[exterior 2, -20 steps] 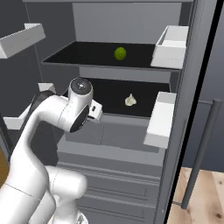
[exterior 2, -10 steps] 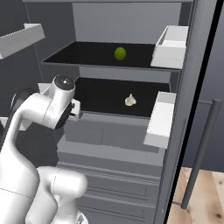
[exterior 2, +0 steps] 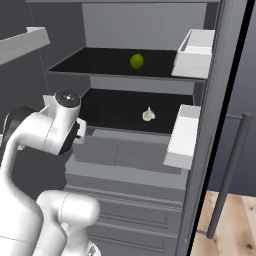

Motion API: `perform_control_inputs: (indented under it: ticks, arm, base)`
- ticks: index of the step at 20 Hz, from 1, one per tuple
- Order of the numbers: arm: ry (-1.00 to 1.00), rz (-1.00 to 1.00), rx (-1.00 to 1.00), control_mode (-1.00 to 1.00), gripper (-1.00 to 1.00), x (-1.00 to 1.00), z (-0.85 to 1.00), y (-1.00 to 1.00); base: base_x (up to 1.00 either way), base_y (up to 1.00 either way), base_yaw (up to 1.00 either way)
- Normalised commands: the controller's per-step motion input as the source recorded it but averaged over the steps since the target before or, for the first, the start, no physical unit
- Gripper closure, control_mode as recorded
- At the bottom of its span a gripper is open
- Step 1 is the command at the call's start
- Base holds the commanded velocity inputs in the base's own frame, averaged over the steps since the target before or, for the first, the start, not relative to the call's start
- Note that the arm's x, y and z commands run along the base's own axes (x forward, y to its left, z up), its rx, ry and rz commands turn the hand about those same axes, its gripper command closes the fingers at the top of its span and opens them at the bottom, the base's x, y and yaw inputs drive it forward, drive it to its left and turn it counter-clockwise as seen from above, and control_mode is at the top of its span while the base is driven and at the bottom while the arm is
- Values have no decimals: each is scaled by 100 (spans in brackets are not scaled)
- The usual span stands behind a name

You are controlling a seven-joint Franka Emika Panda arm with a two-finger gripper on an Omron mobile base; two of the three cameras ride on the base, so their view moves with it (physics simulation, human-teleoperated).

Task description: Grab the lime and garlic from the fridge, place them in the blender, close the lid, and turn on the blender to create a marinade.

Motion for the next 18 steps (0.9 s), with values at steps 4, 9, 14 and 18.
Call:
perform_control_inputs:
  ticks: [4, 9, 14, 18]
  arm:
    - [0, -24, -1, -100, -100, 0, 0, -100]
    - [0, -29, -15, -100, -100, 5, 0, -100]
    - [0, -22, -27, -100, -100, 27, 0, -100]
    - [-1, -14, -21, -100, -100, 21, 0, -100]
  base:
    - [0, 0, 0]
    - [0, 0, 0]
    - [0, 0, 0]
    - [0, 0, 0]
